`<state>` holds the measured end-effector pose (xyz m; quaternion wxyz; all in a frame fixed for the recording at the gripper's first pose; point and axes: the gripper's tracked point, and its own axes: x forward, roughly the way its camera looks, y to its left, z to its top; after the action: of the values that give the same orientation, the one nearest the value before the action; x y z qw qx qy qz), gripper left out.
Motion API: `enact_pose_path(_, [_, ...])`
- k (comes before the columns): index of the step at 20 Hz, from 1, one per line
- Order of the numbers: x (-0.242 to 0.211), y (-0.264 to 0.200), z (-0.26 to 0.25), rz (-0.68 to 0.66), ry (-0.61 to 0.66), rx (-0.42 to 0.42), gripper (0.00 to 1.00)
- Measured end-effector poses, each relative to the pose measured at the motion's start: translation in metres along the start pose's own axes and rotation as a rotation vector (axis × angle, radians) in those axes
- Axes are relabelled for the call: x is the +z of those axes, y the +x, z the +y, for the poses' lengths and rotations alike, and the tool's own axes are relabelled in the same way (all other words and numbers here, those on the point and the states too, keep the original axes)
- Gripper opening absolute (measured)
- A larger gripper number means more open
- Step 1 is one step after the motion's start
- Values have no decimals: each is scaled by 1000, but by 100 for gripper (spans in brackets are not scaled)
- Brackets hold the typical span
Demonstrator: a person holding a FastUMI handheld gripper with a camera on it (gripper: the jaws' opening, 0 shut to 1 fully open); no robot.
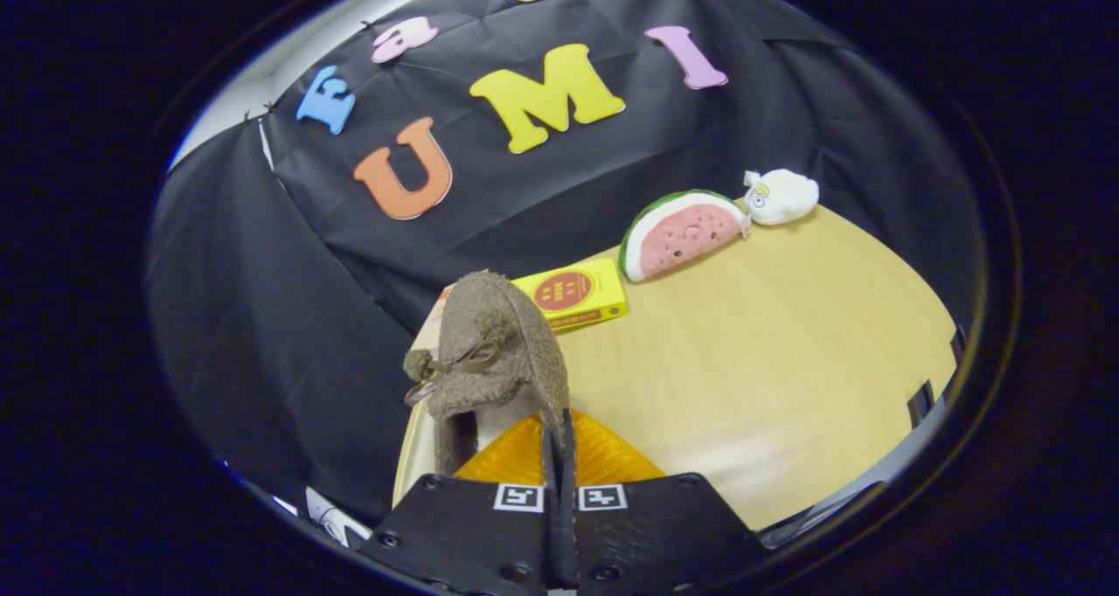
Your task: Open the storage box then place both shoes into the box .Put the left shoe in first, then the right shoe, with the right side of both shoes facing outward in a uniform manner.
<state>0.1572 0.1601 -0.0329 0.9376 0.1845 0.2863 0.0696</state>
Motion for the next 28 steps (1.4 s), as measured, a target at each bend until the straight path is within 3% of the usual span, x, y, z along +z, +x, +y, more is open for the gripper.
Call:
enact_pose_path(8, [-36, 23, 63, -60, -131, -54, 0])
enact_pose_path(18, [-82, 60, 47, -29, -113, -159, 1])
enact_pose_path(19, [-81, 62, 47, -38, -106, -154, 0])
enact_pose_path(20, [-83, 64, 45, -37, -106, -158, 7])
enact_pose_path(23, [-81, 58, 48, -75, -124, -146, 6])
enact_pose_path(24, [-74, 52, 52, -110, -139, -127, 1])
enact_pose_path(25, [-70, 47, 54, -136, -162, -122, 8])
enact_pose_path(26, [-65, 41, 53, -163, -190, -126, 30])
enact_pose_path(28, [-56, 27, 53, -214, -228, -130, 38])
